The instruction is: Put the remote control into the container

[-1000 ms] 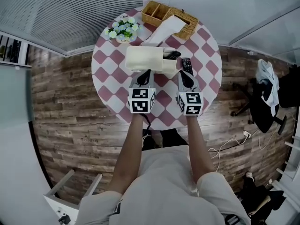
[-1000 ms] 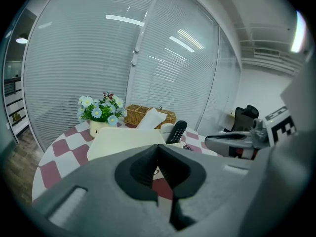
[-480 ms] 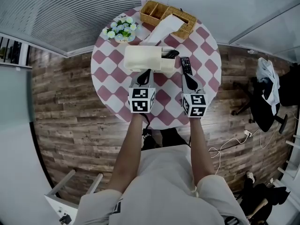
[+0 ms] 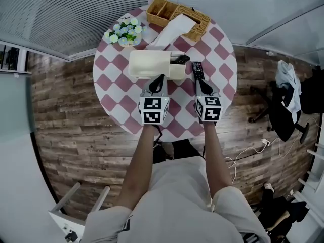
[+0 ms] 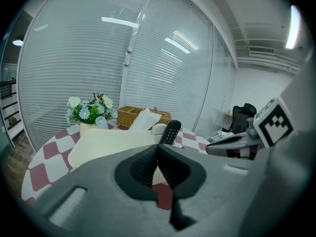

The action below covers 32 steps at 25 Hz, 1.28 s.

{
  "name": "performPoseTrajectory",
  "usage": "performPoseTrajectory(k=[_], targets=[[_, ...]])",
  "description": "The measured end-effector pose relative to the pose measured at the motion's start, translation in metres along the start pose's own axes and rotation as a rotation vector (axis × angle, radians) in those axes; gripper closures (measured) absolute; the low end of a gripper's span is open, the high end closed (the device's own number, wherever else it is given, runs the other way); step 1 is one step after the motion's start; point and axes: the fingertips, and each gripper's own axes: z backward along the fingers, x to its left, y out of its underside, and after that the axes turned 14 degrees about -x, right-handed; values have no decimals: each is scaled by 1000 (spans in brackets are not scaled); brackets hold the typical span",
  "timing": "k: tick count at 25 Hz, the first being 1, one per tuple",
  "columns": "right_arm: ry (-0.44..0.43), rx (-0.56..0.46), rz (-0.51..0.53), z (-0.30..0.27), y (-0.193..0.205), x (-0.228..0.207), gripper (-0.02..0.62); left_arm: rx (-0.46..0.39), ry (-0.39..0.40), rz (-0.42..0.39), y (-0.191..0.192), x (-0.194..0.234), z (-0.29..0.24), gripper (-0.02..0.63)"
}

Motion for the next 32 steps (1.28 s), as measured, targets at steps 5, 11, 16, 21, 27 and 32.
performPoseTrajectory(k=[5,11,16,21,27,32], targets=[[5,122,21,-27,16,-28,529,5,13,-24,5,-9,-12,601],[-60,324,52,-72,39,-48,375,10,20,-86,3,-12,-25,601],[-130,444,75,-103,54,-45,276,1,-29,-174,-3,-1,-31,601],[-94,481,64,-115,64,-50,316,-2,-95,-204,-3,20,-26,601],[-92,371,58,-107,44,-48,334,-15,-164,-192,-3,40,-13,601],[-131,58,136,-74,-4,-23,338,-60,-183,-220,-14,35,-4,601]])
